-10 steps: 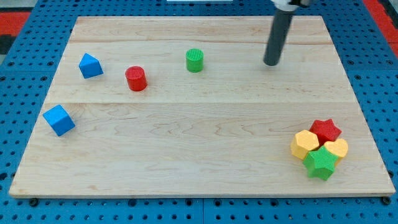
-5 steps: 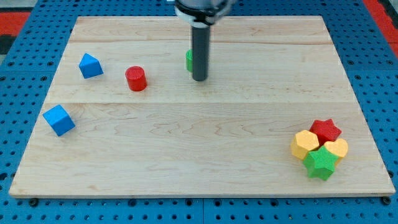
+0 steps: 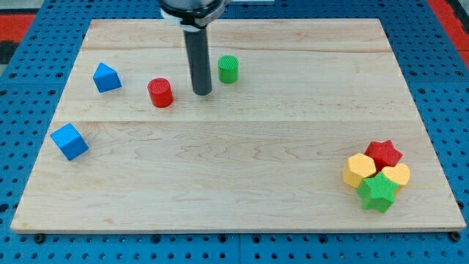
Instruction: Slide green circle towards top left
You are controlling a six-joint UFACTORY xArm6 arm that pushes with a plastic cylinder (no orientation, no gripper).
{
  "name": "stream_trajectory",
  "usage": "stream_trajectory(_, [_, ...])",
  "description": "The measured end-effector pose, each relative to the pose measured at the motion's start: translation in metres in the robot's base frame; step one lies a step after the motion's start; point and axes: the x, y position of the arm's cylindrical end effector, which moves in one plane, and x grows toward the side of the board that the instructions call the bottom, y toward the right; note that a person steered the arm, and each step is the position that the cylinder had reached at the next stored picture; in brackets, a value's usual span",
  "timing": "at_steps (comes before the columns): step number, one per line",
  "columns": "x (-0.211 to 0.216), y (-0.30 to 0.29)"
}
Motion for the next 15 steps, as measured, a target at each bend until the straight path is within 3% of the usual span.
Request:
stream_trajectory(3, [-0.075,-0.038])
stream_trajectory(4, [-0.062,-0.039])
stream_trajectory(6, [0.004,-0.019])
stream_trajectory(7, [0.004,0.012])
stream_trajectory(10, [-0.072,0.032])
stream_trajectory(12, [-0.052,0.109])
stream_trajectory(13, [-0.084,0.103])
stream_trajectory(15, [-0.132,-0.017])
